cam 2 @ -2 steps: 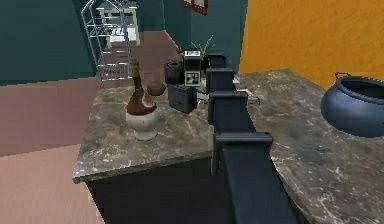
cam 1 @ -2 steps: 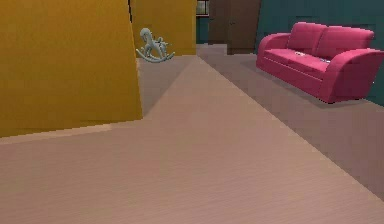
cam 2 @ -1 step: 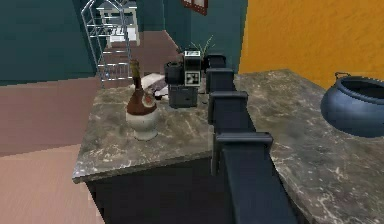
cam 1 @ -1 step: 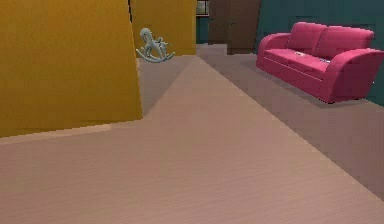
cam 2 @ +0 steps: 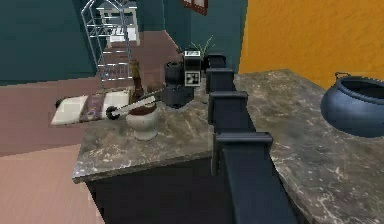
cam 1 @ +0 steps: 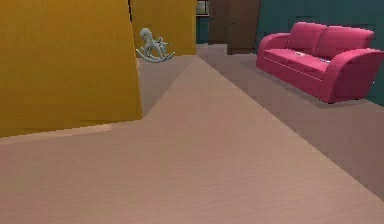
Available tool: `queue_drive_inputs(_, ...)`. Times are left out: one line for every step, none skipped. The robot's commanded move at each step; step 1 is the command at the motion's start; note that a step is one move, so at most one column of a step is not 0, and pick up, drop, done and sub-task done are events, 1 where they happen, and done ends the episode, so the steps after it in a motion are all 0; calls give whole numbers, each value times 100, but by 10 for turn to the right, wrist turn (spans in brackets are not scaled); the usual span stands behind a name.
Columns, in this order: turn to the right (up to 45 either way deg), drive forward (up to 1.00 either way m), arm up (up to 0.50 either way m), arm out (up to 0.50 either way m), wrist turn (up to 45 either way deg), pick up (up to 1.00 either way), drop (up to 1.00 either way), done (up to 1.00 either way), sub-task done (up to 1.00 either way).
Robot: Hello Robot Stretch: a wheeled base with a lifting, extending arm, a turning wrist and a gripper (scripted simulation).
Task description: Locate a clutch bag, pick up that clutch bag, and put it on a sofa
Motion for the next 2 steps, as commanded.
queue_drive_inputs(0,0,0,0,-450,0,0,0,0)
queue_drive_inputs(0,0,0,0,-300,0,0,0,0)
